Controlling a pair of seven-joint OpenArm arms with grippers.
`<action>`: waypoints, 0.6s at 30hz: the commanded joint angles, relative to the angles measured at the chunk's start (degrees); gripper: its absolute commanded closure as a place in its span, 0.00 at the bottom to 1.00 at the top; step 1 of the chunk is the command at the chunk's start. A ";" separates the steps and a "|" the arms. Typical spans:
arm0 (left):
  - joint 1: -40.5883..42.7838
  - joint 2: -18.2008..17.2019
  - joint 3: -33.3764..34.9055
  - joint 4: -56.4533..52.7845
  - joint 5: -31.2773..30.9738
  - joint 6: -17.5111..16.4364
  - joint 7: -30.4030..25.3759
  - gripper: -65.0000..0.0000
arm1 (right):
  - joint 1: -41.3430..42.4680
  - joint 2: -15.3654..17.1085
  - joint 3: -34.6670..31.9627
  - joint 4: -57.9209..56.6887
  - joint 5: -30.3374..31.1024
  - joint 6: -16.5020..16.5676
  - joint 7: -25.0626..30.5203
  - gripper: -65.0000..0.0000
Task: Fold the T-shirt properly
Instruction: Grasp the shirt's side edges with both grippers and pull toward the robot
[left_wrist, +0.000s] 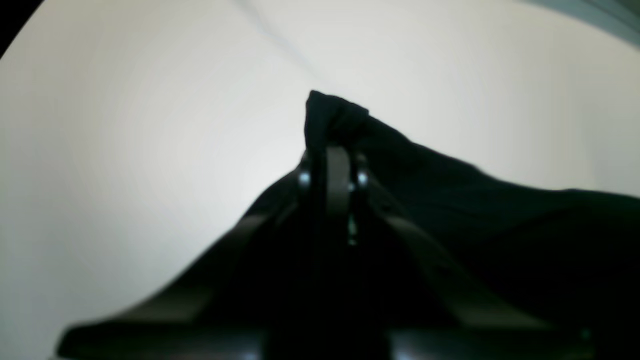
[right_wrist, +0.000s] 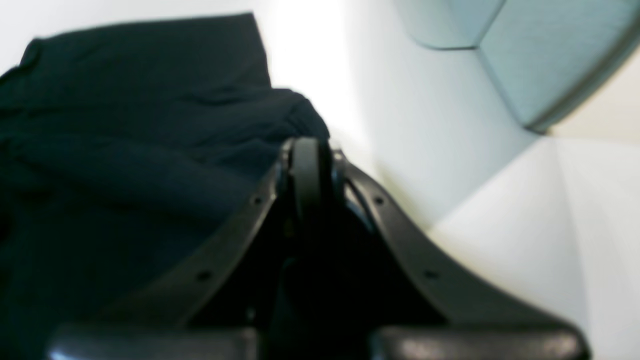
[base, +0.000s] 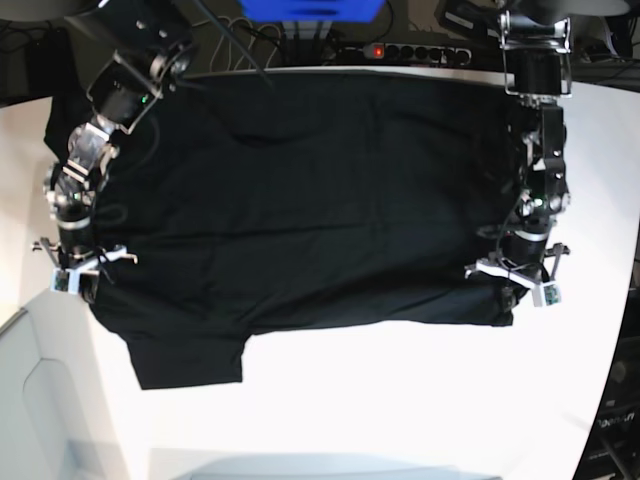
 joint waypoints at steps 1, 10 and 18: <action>-0.02 -0.83 -1.18 1.90 0.02 0.21 -1.58 1.00 | 0.50 0.75 -0.07 2.08 1.38 0.94 1.74 1.00; 6.57 0.84 -5.84 9.28 -0.07 0.03 -1.58 1.00 | -7.59 0.75 -0.16 10.52 8.85 0.94 1.74 1.00; 13.25 5.24 -12.78 11.92 -0.07 -0.14 -1.58 1.00 | -13.56 2.68 0.19 10.87 13.77 0.94 2.18 1.00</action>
